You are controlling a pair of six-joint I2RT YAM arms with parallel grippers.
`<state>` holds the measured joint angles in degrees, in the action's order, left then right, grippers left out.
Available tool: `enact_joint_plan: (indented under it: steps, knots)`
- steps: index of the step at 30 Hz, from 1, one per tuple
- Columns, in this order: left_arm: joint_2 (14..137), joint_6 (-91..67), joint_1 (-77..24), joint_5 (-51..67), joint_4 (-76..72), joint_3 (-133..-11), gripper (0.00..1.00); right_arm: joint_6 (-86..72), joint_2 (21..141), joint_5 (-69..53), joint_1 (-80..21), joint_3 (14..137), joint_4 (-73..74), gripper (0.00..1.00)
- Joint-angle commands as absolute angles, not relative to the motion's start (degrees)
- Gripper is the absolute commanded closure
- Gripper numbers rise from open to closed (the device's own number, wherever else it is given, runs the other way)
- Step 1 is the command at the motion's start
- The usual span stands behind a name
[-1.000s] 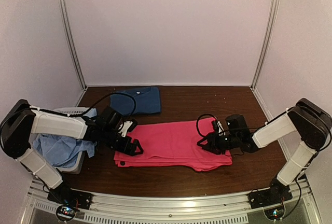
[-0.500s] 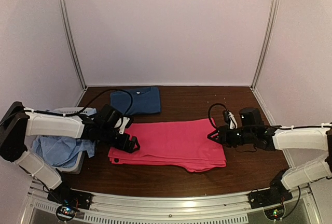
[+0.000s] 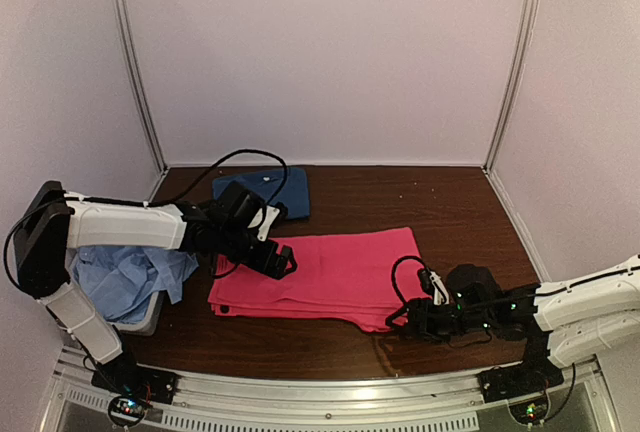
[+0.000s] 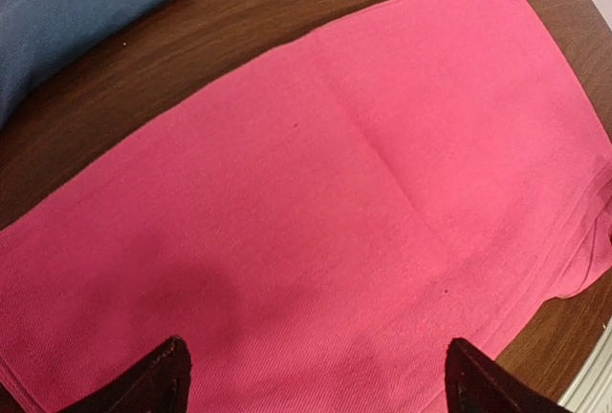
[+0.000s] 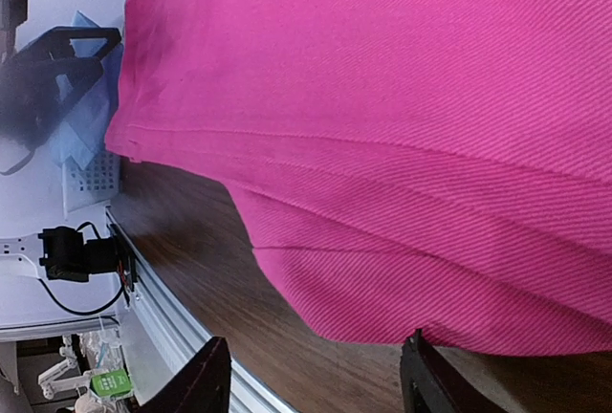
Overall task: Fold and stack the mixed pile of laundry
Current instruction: Smooth out the 1/2-rectangle-folded trousers at the center of the board, then pick up the 1/2-rectangle-folded trousers from the center of the board.
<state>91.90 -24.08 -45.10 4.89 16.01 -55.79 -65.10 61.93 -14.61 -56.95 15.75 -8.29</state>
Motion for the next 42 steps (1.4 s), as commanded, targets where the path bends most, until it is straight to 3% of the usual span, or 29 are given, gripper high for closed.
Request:
enact_joint_plan:
  steps: [1, 12, 18, 32, 34, 38, 42]
  knots:
    - [93.4, -23.1, -45.1, 4.7, 13.9, -56.6, 0.06, -67.4, 63.2, -6.4, -56.9, 14.8, -14.3, 0.40]
    - [96.2, -24.9, -44.9, -0.8, 20.0, -54.6, 0.09, -49.5, 54.3, -11.5, -29.4, 23.0, 8.5, 0.44]
    - [93.3, -25.7, -44.3, -1.7, 20.3, -50.9, 0.08, -46.1, 63.0, -13.6, -25.4, 22.7, 3.4, 0.44]
    - [91.0, -25.6, -41.3, -1.8, 21.6, -48.7, 0.08, -48.1, 83.2, -30.8, -24.1, 21.7, -19.6, 0.51]
    - [91.1, -25.7, -41.3, -1.7, 21.3, -48.7, 0.08, -49.0, 84.0, -31.9, -24.1, 21.4, -21.2, 0.60]
    - [91.0, -25.6, -41.3, -1.6, 21.4, -49.9, 0.08, -48.7, 80.4, -31.2, -22.7, 21.4, -18.1, 1.00]
    - [89.4, -25.4, -41.3, -1.8, 22.1, -50.7, 0.06, -45.8, 68.2, -29.9, -14.4, 22.1, -8.1, 1.00]
